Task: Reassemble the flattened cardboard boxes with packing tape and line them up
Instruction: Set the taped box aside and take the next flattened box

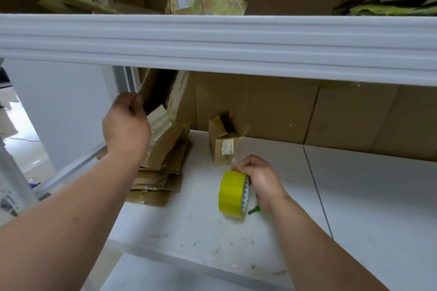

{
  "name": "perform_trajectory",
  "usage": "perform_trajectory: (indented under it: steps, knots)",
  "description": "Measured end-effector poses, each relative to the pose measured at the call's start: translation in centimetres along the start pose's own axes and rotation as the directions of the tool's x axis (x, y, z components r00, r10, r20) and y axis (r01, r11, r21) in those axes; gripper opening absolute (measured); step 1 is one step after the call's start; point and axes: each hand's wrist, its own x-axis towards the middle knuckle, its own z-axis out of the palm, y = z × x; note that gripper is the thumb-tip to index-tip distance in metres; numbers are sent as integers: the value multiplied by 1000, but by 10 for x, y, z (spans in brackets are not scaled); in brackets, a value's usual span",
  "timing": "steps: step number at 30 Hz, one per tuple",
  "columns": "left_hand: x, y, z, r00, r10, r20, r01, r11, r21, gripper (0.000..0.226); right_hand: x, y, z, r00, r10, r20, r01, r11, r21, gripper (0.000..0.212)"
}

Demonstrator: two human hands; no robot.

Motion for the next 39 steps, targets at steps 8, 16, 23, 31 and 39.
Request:
perform_trajectory:
  steps: [8, 16, 23, 31, 39]
  knots:
    - [-46, 24, -1, 765, -74, 639, 107, 994, -12, 18, -32, -47, -67, 976, -188, 109, 163, 965, 207, 31]
    - [-83, 26, 23, 727, -139, 672, 62, 989, 136, 14, -71, -27, -90, 968, -43, 248, 30, 998, 57, 16]
    - [-80, 12, 35, 778, -341, 528, 195, 930, 313, 64, -90, -20, -74, 964, -91, 249, 104, 994, -37, 27]
    - [-78, 13, 1, 706, -162, 690, 233, 972, -11, 42, -111, -19, -57, 969, -125, 212, 112, 991, 73, 33]
    - [-79, -16, -15, 377, -33, 926, 167, 985, -33, 81, -114, -23, -49, 968, -96, 230, 146, 967, -210, 38]
